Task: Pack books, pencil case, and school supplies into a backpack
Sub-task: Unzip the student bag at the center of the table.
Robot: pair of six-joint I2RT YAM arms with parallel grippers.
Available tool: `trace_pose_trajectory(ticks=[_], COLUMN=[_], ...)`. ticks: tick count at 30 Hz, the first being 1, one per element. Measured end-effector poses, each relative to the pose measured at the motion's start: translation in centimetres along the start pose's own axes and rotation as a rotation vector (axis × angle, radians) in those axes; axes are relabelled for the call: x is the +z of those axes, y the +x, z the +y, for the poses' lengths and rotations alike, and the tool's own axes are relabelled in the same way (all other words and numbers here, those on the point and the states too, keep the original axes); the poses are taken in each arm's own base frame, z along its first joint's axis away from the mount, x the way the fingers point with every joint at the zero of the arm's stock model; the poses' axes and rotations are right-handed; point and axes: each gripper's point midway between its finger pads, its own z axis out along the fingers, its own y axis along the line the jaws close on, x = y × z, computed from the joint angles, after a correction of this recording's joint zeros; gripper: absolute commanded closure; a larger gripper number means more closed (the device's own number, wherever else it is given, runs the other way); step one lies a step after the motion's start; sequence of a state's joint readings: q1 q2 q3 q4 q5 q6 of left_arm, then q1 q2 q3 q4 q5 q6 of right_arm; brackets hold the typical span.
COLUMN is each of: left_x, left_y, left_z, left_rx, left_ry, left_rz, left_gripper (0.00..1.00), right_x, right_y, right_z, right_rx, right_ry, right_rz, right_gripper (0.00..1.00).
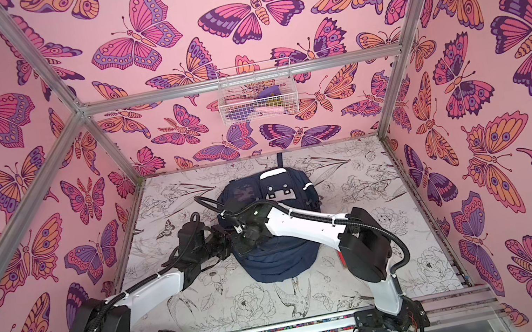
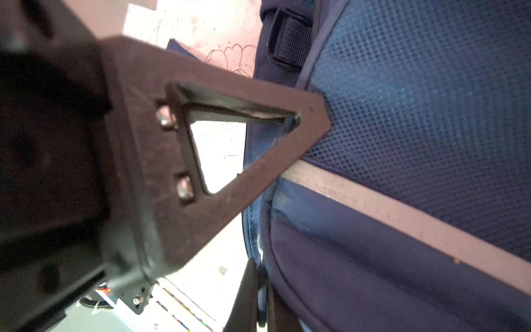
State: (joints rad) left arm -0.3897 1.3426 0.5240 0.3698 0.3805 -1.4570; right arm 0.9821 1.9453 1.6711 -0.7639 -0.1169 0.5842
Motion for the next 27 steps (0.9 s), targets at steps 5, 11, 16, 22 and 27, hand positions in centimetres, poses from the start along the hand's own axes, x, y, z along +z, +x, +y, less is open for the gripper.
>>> trace_pose_trajectory(ticks=[5,11,16,22,27], left_x=[-0.8,-2.6,-3.6,-5.1,-5.7], left_y=[0.3,0.6,0.7,1.2,4.3], left_z=[0.3,0.2,-1.6,-4.6,-6.8], left_rx=[0.011,0.089,0.216,0.390,0.624], left_ry=[0.006,-0.033,-0.069,-0.069,-0.089], left_rz=[-0.009,0.026,0.049,0.057,0.110], left_gripper=[1.00,0.72,0.53,0.43,0.35], right_x=[-0.1,-3.4,-8.4,-12.6,-13.6], right_y=[0.1,2.0,3.1,4.2,5.2], right_z=[1.4,0.1,-2.8,-6.9,-15.6], right_rx=[0.004,0.012,0.044,0.082,0.257], right_ry=[-0.046,-0.039,0.005,0.121,0.352], right_rz=[-0.011,-0.095,-0.215,-0.319,-0.322], right_gripper=[0.57,0.44,0.33,0.31,0.25])
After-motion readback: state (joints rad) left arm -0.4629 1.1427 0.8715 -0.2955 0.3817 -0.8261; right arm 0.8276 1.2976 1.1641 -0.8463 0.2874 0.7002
